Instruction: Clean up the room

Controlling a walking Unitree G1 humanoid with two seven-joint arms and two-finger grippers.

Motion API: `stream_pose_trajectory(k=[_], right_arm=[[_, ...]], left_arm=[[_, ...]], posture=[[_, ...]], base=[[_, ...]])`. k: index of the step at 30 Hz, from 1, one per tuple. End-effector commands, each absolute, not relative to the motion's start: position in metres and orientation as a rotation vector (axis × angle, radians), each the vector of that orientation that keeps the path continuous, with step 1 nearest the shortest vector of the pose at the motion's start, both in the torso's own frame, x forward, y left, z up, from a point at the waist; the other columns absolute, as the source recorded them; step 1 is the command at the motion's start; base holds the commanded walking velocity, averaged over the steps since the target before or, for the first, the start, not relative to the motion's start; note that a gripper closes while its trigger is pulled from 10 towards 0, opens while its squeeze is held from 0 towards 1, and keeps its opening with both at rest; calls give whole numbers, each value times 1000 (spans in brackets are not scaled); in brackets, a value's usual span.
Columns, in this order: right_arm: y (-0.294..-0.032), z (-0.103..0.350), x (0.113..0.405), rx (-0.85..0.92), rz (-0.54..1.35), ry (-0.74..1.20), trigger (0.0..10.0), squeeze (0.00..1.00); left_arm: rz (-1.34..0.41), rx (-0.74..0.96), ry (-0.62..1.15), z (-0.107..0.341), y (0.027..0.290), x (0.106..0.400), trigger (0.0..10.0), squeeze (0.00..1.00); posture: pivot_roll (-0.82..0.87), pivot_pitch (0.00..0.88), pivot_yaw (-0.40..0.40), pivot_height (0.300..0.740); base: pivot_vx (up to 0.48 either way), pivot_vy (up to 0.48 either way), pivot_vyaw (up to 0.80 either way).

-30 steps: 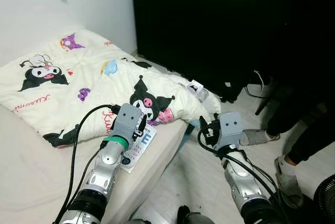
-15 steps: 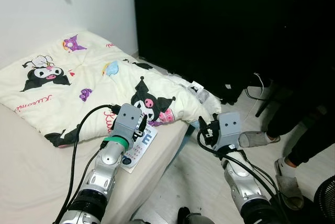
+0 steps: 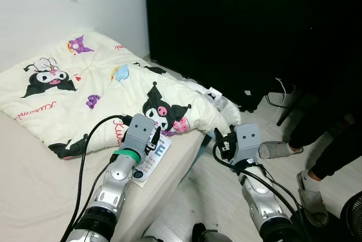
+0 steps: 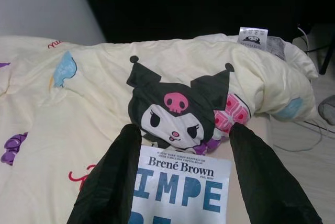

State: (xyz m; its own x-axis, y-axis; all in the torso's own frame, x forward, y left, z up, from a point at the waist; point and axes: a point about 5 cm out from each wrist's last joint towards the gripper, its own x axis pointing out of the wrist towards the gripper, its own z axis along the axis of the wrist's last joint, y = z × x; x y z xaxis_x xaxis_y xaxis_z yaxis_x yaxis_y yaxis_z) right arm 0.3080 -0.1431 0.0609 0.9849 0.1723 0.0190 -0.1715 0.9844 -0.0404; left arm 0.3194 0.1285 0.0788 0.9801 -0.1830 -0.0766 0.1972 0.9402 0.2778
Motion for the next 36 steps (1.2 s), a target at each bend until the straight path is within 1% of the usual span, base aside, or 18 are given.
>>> stream_pose_trajectory(k=[1, 26, 36], right_arm=[[-144, 55, 304, -33, 165, 3, 10000, 0], [-143, 55, 305, -27, 159, 2, 10000, 0], [-143, 55, 304, -26, 158, 2, 10000, 0]], left_arm=[[-208, 288, 69, 73, 127, 315, 10000, 0], [-212, 282, 64, 75, 127, 316, 10000, 0], [-208, 284, 62, 76, 128, 315, 10000, 0]], posture=[[11, 98, 39, 740], [15, 102, 45, 740], [15, 103, 46, 740]], base=[[0, 0, 0], [0, 0, 0], [-276, 0, 0]])
